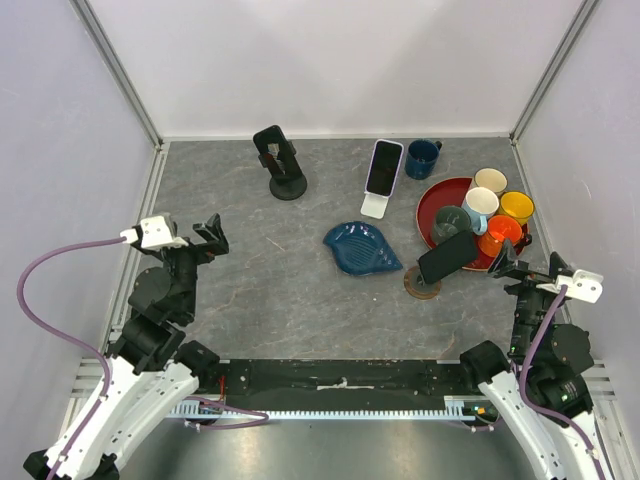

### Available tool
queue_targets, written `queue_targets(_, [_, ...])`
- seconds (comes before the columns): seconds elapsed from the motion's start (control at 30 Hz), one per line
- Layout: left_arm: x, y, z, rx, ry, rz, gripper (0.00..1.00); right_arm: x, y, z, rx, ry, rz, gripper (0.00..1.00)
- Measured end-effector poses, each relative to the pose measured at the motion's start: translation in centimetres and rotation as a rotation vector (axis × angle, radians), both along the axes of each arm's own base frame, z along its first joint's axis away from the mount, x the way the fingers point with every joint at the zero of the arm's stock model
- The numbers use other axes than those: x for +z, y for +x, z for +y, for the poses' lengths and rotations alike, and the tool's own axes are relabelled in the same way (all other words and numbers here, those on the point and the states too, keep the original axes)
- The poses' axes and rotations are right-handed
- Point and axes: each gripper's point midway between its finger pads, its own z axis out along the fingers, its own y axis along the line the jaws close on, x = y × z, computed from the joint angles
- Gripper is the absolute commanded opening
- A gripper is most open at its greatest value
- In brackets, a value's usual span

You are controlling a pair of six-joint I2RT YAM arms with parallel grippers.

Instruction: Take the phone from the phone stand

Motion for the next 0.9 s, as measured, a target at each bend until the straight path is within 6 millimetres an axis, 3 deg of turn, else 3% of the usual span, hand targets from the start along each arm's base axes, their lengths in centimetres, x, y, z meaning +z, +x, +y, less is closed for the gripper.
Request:
queue_targets(0.47, [0.9,-0.8,0.2,-0.020,-0.045,-0.042,1.00,0.0,0.2,1.7,0.100,-0.023,0.006,0.98])
queue_targets(0.7, [1.2,-1.1,-0.2,-0.050,-0.070,-0.057,1.00,2.1,0.5,2.4,0.132,0.003,0.062,0.98])
queue_targets(0.9, [0.9,-1.4,-0.5,-0.073,-0.077,-0.049,1.00,3.1,2.7,5.6,0.246,0.018,0.198,0.98])
